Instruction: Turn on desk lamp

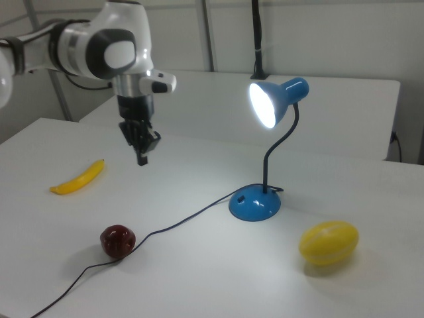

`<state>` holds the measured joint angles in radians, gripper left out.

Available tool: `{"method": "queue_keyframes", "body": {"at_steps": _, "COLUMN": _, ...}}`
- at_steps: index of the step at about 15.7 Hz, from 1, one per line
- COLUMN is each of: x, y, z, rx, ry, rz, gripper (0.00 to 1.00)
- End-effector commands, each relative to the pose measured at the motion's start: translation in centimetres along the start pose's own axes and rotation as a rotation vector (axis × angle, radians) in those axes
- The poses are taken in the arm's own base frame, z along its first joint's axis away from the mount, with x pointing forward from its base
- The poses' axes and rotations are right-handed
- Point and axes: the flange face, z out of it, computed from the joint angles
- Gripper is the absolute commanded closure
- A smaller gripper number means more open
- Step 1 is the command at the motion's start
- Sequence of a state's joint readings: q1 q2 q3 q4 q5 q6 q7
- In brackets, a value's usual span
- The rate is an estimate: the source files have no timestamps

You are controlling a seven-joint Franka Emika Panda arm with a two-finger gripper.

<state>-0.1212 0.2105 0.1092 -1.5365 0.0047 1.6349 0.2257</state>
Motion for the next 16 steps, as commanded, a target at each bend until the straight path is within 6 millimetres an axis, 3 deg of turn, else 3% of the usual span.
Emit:
{"method": "queue_keyframes", "body": {"at_steps": 1, "x": -5.0, "y": -1.4, "z": -0.7, "rx": -0.005, "ry": -0.038, "rz": -0.121, "gripper": 0.80}}
{"method": "queue_keyframes", "body": {"at_steps": 3, "x": -7.0, "y": -2.0, "z": -0.7, "rx": -0.014, "ry": -0.044, "rz": -0.153, "gripper": 0.36}}
{"method": "queue_keyframes", "body": {"at_steps": 5, "x": -7.5, "y": -1.7, "z": -1.2, "rx": -0.016, "ry": -0.034, "rz": -0.152, "gripper": 0.09}}
{"method": "queue_keyframes", "body": {"at_steps": 6, "x": -7.3, "y": -1.1, "z": -1.5, "rx": -0.015, "ry": -0.029, "rz": -0.162, "gripper": 0.00}}
{"method": "queue_keyframes", "body": {"at_steps": 11, "x": -7.6, "y": 1.0, "z": -2.8, "rx": -0.014, "ry": -0.064, "rz": -0.188, "gripper": 0.00}}
{"method": "queue_keyframes", "body": {"at_steps": 16, "x": -7.8, "y": 1.2, "z": -2.9, "rx": -0.014, "ry": -0.083, "rz": -0.194, "gripper": 0.00}}
